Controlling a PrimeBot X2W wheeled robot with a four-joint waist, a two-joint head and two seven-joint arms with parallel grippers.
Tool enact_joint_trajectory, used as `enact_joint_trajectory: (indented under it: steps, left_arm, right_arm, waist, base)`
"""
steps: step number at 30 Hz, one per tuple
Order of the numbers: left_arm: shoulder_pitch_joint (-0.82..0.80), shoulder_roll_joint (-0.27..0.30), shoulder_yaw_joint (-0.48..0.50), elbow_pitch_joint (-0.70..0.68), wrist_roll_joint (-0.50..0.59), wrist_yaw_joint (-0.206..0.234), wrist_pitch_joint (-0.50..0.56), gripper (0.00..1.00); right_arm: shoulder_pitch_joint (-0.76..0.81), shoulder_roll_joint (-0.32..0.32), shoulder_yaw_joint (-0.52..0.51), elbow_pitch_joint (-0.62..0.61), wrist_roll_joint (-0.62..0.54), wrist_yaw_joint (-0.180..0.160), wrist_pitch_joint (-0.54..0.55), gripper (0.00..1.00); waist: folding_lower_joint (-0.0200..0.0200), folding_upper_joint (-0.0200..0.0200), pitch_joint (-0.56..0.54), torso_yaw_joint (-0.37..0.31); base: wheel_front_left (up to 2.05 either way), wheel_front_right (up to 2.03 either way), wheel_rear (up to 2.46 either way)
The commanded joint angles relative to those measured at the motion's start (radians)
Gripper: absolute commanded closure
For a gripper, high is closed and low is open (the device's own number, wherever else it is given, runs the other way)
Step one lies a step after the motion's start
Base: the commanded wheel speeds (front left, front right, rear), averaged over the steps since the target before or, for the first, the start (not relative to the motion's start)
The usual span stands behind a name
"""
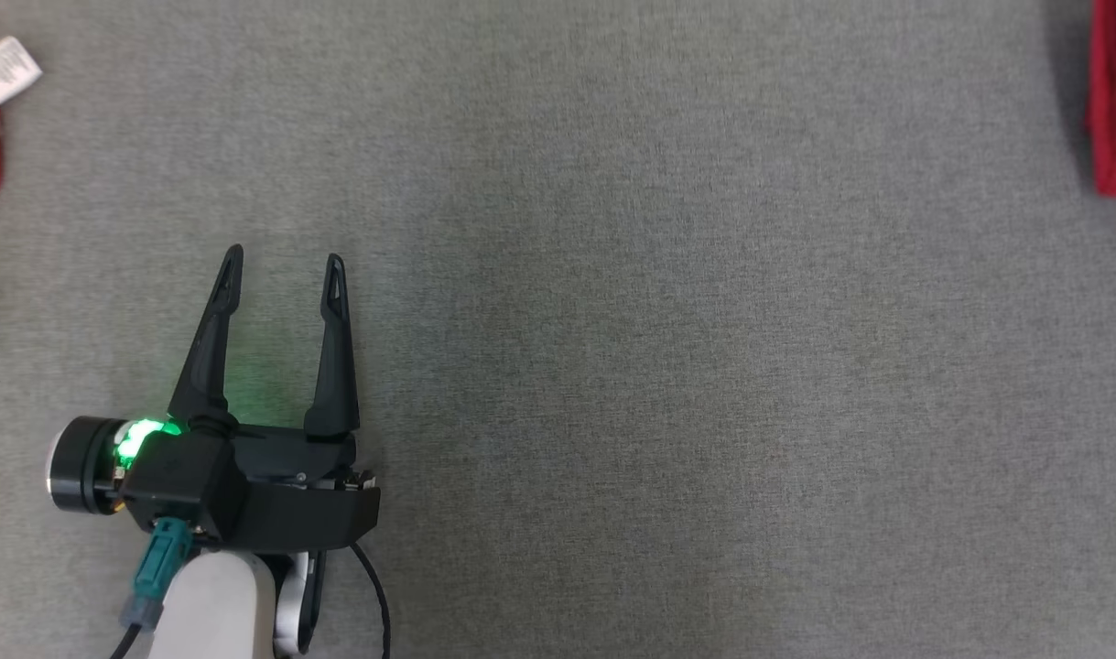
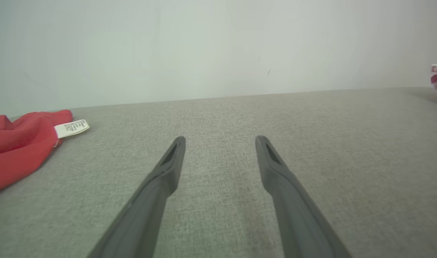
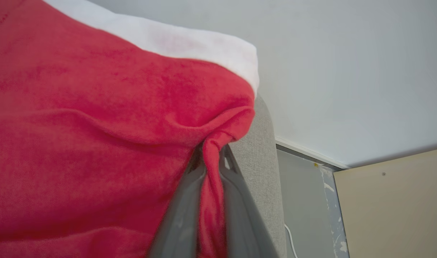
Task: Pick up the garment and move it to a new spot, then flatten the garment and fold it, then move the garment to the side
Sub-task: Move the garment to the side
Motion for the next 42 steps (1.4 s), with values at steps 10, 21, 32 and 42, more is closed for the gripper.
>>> enact_joint_trajectory:
  steps: [10, 21, 32, 42]
  left_arm:
    - [-0.043, 0.02, 0.008, -0.038, 0.03, -0.011, -0.003, 0.0]
    - [-0.059, 0.02, 0.005, -0.047, 0.036, -0.011, 0.0, 0.0]
    - [0.009, 0.018, 0.032, -0.043, 0.018, 0.01, 0.0, 0.0]
    - [0.153, 0.018, 0.094, -0.022, 0.001, 0.027, -0.003, 0.0]
  right_arm:
    - [-0.114, -0.069, 0.007, 0.0, -0.017, -0.003, 0.002, 1.0]
    - [-0.191, -0.066, -0.011, 0.03, -0.071, -0.003, 0.015, 0.78]
    - [-0.196, 0.005, -0.044, 0.054, -0.135, -0.003, -0.063, 0.0]
    - [-0.027, 0.168, -0.093, -0.015, -0.061, -0.003, -0.262, 0.0]
  waist:
    - [-0.0002, -0.0002, 0.12, -0.048]
    - [-0.0002, -0.0002, 0.145, -0.048]
    - [-0.0002, -0.0002, 0.018, -0.033]
    - [-0.0002, -0.0002, -0.219, -0.026]
  base:
    - [0.0, 0.0, 0.0]
    - [0.0, 0.0, 0.0]
    - [0.0, 0.0, 0.0]
    - [0.0, 0.0, 0.0]
